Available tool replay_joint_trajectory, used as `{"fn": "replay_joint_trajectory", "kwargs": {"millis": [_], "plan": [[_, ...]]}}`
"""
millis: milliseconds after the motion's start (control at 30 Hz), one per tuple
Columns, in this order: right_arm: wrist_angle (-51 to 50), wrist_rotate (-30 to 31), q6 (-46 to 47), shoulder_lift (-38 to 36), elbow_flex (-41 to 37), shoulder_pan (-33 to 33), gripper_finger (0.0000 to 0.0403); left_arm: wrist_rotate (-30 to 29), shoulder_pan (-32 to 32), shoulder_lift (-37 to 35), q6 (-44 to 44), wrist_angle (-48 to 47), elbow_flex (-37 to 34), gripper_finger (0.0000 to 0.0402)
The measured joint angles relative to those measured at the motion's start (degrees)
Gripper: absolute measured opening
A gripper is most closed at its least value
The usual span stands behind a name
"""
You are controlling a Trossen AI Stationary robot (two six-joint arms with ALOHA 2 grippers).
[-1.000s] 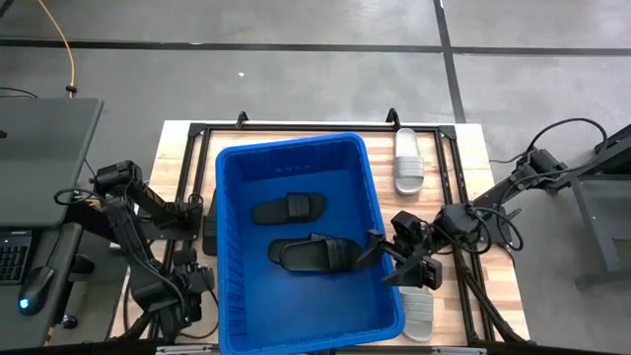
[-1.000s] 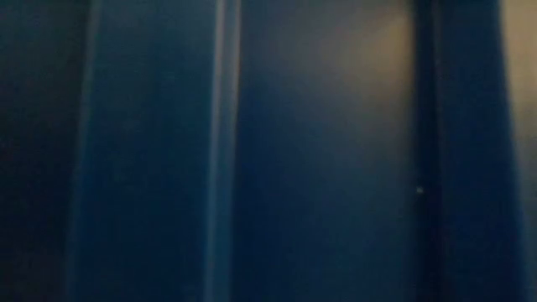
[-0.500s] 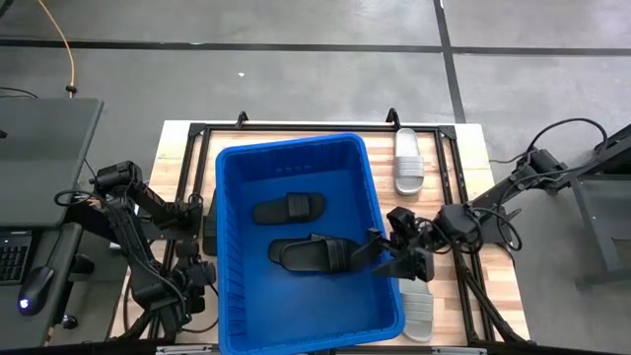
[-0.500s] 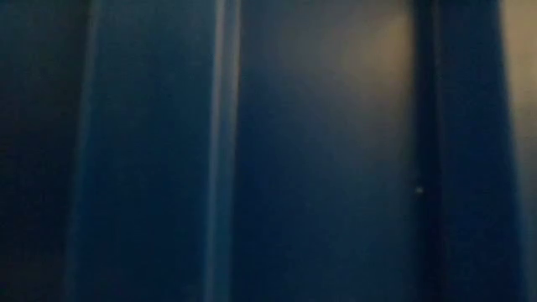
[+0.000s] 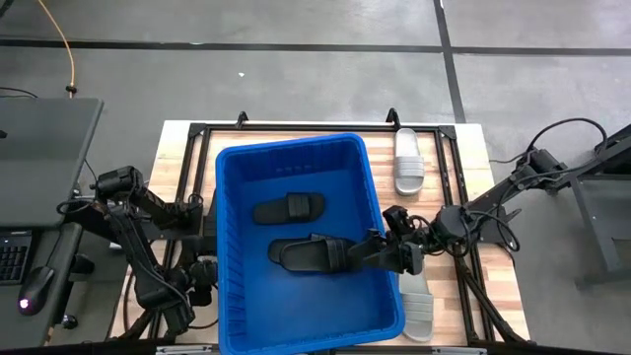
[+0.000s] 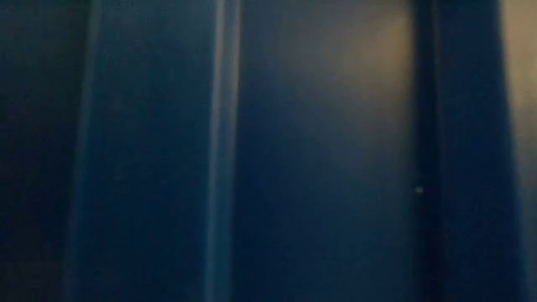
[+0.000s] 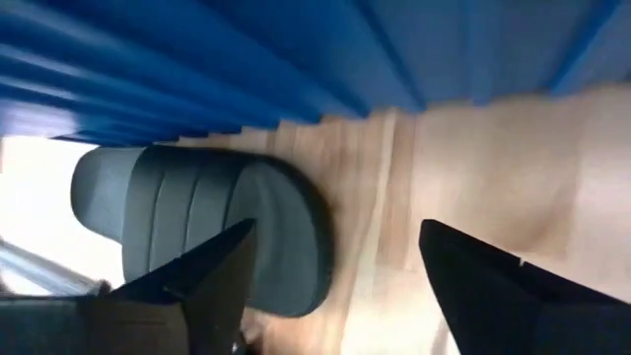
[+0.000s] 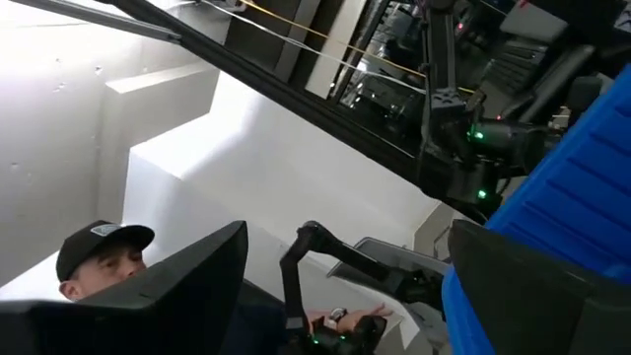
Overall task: Pick and place slides into bin
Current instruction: Put the black slide in the bin
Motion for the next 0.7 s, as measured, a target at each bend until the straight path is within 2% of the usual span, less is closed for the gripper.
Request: {"fn": "replay_joint_trajectory", "kwargs": {"millis": [133, 233, 300, 500, 700], "plan": [[0.16, 0.04, -0.4, -0.02, 0.0, 0.07, 0.0338, 4.04, -0.96, 1.23, -2.21, 0.15, -2.65, 0.0288], [-0.24, 0.2, -0.41, -0.02, 0.0, 0.07, 0.0339, 9.79, -0.84, 2.24, -3.72, -0.41, -4.99, 0.0285], [-0.65, 0.44, -0.41, -0.02, 0.0, 0.09, 0.0338, 10.96, -0.77, 2.02, -4.53, -1.82, -5.35, 0.0279], [-2.28, 1.91, -0.33, -0.04, 0.0, 0.42, 0.0339, 6.56, -0.81, 2.05, -6.05, -5.01, -5.36, 0.0258], [-1.36, 2.12, 0.07, -0.04, 0.0, 0.42, 0.0337, 0.06, -0.78, 2.05, -6.33, -4.75, -5.37, 0.0265]]}}
